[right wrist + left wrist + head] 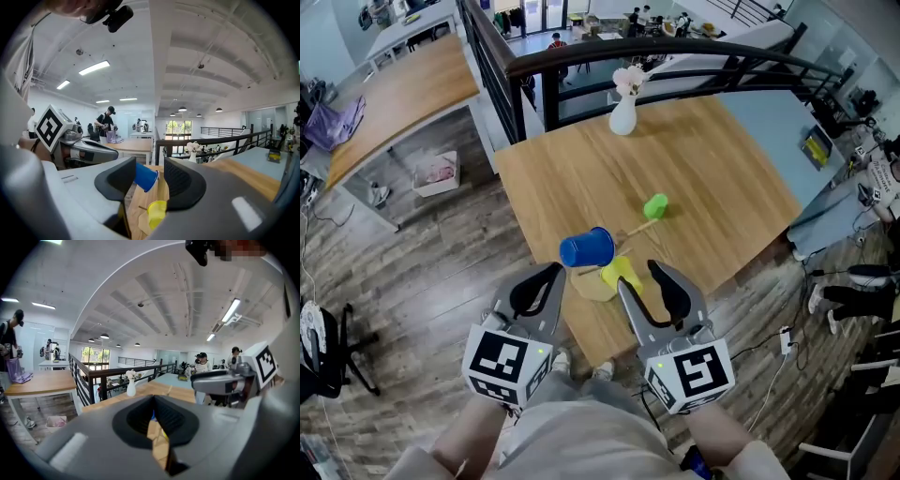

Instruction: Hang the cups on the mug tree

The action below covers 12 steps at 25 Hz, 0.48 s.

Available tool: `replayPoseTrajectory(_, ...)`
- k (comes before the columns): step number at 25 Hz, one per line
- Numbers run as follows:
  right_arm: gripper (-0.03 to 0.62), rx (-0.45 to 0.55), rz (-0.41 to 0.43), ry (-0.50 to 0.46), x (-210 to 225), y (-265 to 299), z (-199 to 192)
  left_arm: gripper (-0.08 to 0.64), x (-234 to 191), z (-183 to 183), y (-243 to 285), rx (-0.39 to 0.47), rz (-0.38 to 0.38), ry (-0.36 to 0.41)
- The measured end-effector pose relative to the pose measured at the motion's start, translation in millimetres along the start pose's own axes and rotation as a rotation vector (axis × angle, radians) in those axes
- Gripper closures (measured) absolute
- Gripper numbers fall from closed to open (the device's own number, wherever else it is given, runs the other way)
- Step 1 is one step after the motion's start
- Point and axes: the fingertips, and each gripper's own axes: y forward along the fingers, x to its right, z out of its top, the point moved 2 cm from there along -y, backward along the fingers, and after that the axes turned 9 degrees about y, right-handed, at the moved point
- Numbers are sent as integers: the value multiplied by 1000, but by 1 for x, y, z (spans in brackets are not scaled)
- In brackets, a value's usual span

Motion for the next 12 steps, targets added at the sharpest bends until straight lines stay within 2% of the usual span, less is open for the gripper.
replayPoseTrajectory(9, 540, 139, -94, 50, 43, -13, 35, 557, -22, 24, 7, 37, 36, 34)
replayPoseTrajectory(12, 558, 151, -120, 49, 59, -8, 42, 557, -31, 32, 17, 49, 47, 46)
